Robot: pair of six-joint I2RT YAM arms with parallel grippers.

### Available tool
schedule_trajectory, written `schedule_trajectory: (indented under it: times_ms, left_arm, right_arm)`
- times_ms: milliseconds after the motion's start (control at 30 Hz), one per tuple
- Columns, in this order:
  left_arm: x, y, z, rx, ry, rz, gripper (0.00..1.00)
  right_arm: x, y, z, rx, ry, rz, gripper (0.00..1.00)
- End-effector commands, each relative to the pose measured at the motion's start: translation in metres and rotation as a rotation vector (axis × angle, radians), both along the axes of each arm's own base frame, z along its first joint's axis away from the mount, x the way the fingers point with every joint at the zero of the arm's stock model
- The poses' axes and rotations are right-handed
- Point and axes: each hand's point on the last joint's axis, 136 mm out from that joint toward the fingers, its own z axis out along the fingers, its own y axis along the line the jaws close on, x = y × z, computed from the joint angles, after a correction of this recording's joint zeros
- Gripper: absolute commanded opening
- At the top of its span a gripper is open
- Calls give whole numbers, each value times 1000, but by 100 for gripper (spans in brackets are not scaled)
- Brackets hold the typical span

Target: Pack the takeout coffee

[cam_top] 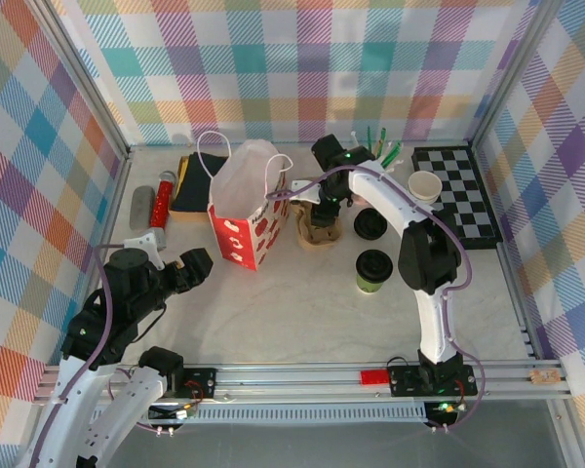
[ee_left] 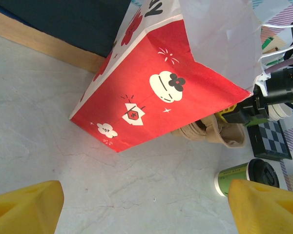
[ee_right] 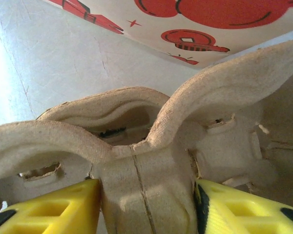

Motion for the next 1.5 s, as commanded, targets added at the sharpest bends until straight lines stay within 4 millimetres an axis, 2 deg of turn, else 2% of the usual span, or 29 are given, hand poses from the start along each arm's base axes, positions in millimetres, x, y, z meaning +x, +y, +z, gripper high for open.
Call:
schedule_trajectory:
  times_ms: [0, 167, 333, 433, 567, 867, 1033, 1133, 1300, 1467]
  left_arm:
    - [1, 5, 4, 17, -19, 13, 87]
    - [-1, 6, 7, 22, -26, 16, 87]
    - [-2, 7, 9, 19, -30, 17, 87]
    - [-3, 8, 13, 24, -37, 19, 87]
    - [-5, 13, 28, 59, -62, 27, 87]
    - [8, 15, 63, 113, -85, 31, 87]
    - [32, 9, 82, 159, -79, 17, 88]
    - [56, 4, 88, 198, -49, 13, 89]
    - [106, 2, 81, 313, 35, 38, 88]
    - [151, 4, 74, 407, 91, 40, 85]
  right_arm:
    - [-6, 8, 5, 8, -8, 29, 45]
    - [-6, 8, 11, 6, -27, 21, 37]
    - [-7, 7, 25, 16, -53, 4, 37]
    - [-9, 4, 39, 21, -83, -13, 37]
    - [-8, -3, 64, 18, -160, -72, 36]
    - [-43, -12, 111, 92, -172, -197, 36]
    - [-66, -17, 140, 168, -164, -320, 35]
    - [-79, -24, 159, 214, -170, -379, 33]
    - [-107, -23, 178, 269, -155, -395, 33]
    - [-116, -27, 197, 316, -182, -455, 31]
